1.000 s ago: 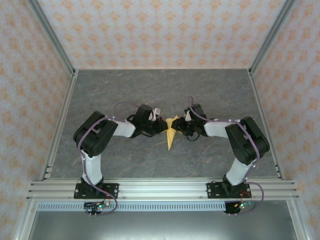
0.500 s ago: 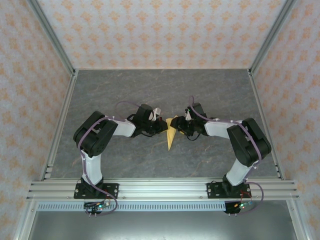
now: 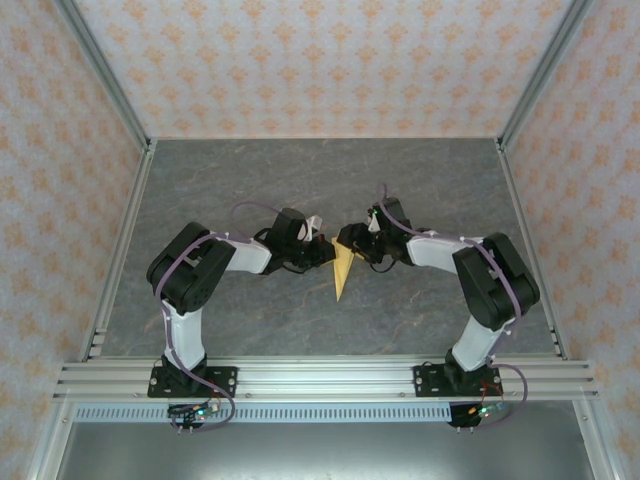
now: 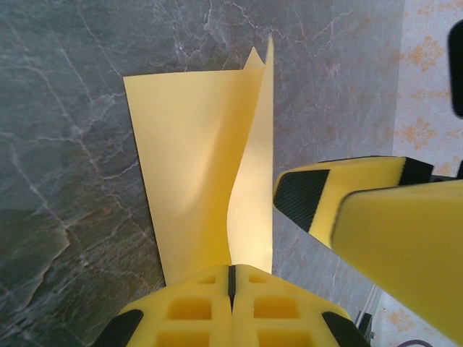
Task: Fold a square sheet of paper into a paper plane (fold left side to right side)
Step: Fold the wing for the fifth time at the center of the table.
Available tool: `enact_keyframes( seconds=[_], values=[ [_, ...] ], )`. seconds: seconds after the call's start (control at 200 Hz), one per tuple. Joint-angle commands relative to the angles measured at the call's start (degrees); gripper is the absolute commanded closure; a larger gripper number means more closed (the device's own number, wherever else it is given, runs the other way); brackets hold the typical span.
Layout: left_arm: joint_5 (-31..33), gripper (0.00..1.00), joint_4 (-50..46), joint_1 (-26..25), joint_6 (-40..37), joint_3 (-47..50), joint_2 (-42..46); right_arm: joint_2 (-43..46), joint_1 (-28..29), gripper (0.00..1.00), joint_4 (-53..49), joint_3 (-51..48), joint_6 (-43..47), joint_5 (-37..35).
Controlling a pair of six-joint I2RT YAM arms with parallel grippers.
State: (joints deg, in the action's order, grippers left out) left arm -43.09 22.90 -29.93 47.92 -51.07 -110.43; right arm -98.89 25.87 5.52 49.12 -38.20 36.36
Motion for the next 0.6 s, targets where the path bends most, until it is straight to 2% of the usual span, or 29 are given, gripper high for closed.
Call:
enact_keyframes(
  seconds=[0.0, 0.44, 0.595],
  values=[
    [0.57, 1.0, -1.44, 0.4, -1.43, -1.3, -0.22, -1.21, 0.29, 0.4, -0.09, 0.83, -0.92, -1.07],
    [0.56, 1.0, -1.27, 0.53, -1.5, -1.11, -0.22, 2.7, 0.31, 0.37, -2.16, -0.65, 0.4, -5.12],
    [0.22, 1.0, -0.73, 0.65, -1.43, -0.86, 0.37, 1.02, 0.25, 0.37, -2.13, 0.1, 0.08, -3.75]
  ],
)
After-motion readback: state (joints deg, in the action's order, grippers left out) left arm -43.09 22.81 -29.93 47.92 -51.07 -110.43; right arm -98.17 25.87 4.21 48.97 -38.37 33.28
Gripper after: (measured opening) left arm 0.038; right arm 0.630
